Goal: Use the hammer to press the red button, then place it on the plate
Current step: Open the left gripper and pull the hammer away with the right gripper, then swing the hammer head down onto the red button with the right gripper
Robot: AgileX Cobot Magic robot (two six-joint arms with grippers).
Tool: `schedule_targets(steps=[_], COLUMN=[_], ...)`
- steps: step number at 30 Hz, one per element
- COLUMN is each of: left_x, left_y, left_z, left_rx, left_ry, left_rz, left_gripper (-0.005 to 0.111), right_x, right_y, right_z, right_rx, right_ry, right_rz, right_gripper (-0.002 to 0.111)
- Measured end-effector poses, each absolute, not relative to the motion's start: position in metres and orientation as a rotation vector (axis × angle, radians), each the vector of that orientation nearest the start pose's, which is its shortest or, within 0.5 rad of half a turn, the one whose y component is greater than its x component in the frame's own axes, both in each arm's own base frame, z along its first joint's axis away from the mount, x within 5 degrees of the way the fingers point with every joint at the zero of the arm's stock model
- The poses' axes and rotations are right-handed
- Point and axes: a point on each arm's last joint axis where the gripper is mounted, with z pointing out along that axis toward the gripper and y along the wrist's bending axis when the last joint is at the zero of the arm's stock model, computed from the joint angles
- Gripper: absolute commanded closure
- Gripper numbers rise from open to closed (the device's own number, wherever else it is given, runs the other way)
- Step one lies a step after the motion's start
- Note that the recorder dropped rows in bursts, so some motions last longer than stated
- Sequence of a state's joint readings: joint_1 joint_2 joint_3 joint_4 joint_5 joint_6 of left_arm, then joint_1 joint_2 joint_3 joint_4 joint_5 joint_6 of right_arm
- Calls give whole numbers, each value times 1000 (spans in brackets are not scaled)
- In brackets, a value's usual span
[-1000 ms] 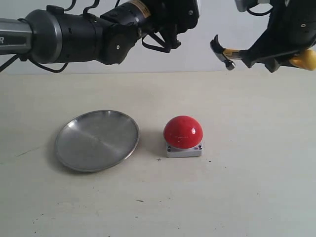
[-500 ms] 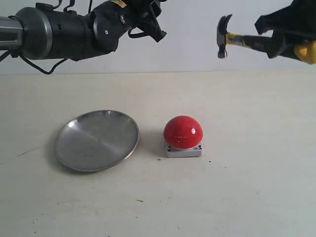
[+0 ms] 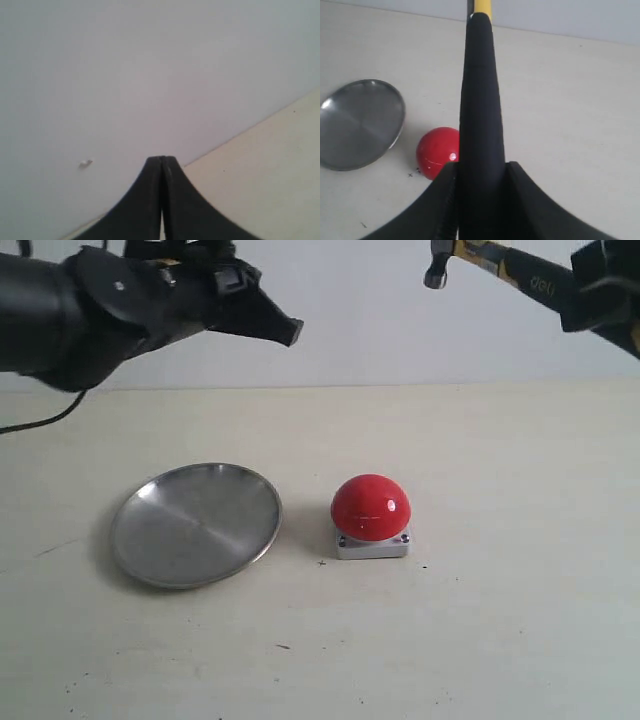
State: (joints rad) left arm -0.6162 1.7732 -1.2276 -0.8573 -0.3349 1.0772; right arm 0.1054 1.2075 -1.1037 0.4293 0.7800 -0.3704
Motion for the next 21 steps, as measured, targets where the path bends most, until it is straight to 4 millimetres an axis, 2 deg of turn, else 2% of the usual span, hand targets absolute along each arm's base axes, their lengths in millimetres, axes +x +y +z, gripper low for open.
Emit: schedule_targets(steps=[5,12,16,21], left_x=[290,210,180,150], left_y=[-191,-150,-127,-95], left_z=[270,237,218,203], left_rx=[476,385,346,257], left_ry=[1682,1628,1623,1615], left_rz=[-26,-74,-93,-171], left_gripper=[107,107,107,107], right_x=[219,204,195,182], right_y=[59,69,83,91], right_z=[337,318,301,269], right_rx=[-371,-426,-504,-541], right_ry=[2230,2250,2276,2355], right_rz=[500,525,525,454], right_gripper=[108,108,108,108])
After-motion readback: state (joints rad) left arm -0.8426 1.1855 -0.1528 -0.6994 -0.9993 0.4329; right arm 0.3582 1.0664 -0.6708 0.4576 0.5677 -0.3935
